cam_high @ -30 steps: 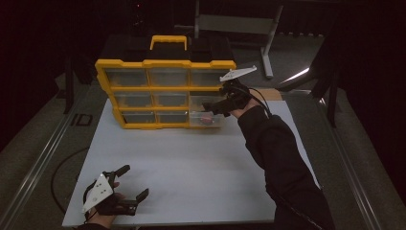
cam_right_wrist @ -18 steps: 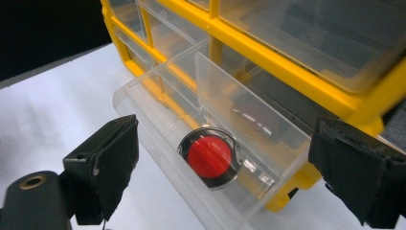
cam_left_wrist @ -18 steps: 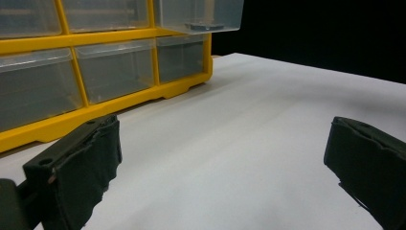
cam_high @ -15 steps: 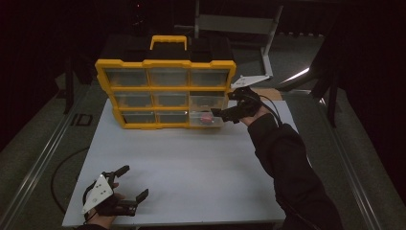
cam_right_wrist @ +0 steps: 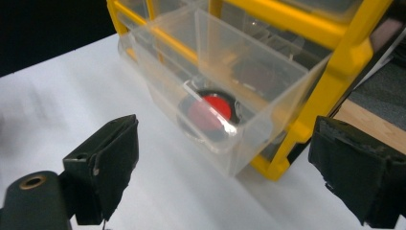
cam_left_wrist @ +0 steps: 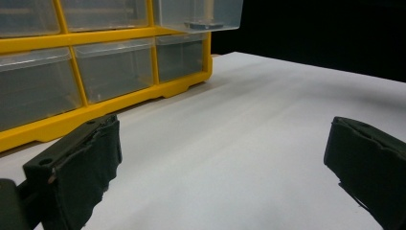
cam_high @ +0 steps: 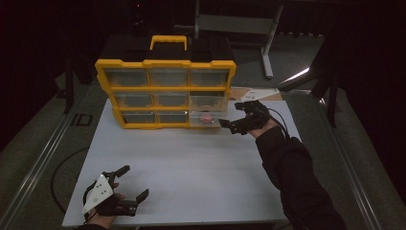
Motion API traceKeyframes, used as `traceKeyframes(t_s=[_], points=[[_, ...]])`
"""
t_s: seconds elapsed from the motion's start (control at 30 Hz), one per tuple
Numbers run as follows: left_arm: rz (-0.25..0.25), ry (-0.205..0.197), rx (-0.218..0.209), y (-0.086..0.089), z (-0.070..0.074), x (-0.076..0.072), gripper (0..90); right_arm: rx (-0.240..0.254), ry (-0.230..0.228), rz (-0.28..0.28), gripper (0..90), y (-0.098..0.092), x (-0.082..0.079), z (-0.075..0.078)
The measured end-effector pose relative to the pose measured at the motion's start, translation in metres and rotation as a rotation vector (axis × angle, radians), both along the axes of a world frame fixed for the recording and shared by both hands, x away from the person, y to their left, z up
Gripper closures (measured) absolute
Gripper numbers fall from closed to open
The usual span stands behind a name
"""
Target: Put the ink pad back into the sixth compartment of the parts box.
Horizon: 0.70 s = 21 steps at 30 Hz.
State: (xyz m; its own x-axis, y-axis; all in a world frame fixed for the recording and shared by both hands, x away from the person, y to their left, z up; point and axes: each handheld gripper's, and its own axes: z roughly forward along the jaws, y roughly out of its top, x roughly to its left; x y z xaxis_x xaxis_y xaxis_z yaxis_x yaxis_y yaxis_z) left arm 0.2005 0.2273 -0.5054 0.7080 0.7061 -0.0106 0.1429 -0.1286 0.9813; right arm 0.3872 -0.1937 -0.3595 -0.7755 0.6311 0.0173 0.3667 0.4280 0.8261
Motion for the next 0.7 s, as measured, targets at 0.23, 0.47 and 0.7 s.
traceKeyframes(t_s=[0.23, 0.47, 0.7], points=[[0.0, -0.002, 0.004, 0.0, 0.0, 0.0, 0.0, -0.006, 0.011, 0.005, 10.2, -0.005, -0.006, -0.018], [0.001, -0.001, 0.004, 0.0, 0.0, 0.0, 0.0, 0.003, 0.013, 0.015, 10.2, -0.012, -0.012, -0.04], [0.0, -0.001, 0.004, 0.0, 0.0, 0.0, 0.0, 0.006, 0.04, 0.025, 10.2, -0.021, -0.021, -0.066]])
